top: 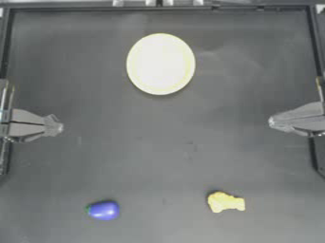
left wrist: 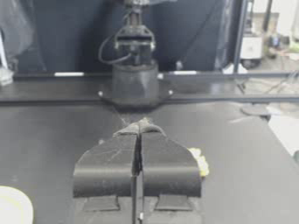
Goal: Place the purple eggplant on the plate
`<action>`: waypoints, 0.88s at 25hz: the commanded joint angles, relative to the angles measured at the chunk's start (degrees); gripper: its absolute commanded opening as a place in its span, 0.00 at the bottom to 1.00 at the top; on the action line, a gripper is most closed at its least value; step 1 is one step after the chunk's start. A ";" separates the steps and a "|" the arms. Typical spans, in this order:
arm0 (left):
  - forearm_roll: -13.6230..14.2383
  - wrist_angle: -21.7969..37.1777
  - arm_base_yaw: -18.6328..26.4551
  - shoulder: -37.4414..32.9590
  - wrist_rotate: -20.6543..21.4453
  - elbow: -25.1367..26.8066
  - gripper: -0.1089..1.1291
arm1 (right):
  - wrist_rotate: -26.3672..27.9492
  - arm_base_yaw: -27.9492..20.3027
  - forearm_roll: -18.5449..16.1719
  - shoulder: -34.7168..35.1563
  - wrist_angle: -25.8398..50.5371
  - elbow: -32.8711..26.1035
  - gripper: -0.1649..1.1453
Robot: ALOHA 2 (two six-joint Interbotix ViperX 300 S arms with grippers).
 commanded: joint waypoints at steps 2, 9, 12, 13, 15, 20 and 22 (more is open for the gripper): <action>-1.58 0.09 -0.44 0.26 -1.85 -0.88 0.08 | 0.18 0.00 0.35 0.00 -0.09 0.00 0.13; -1.23 -0.09 -0.62 -0.62 -0.44 -0.79 0.20 | -0.09 0.00 -0.18 0.26 2.64 -0.79 0.26; -1.05 0.35 -0.70 -0.44 0.53 -0.79 0.41 | -0.44 -0.09 -0.79 -0.09 2.55 -0.70 0.42; -0.88 0.53 -0.79 -0.44 0.79 -0.70 0.52 | -0.44 0.00 -1.23 -0.26 2.46 -0.70 0.51; -0.79 0.97 -1.32 -0.44 1.05 -0.70 0.81 | -0.35 0.00 -2.20 -0.26 2.29 -0.62 0.71; -0.79 4.57 -1.41 -0.44 1.14 -1.05 0.90 | -0.35 0.00 -3.08 -0.26 1.67 -0.88 0.91; -0.70 5.89 -1.41 -0.44 1.14 -1.32 0.89 | -0.18 0.00 -3.08 -0.26 1.76 -0.79 0.87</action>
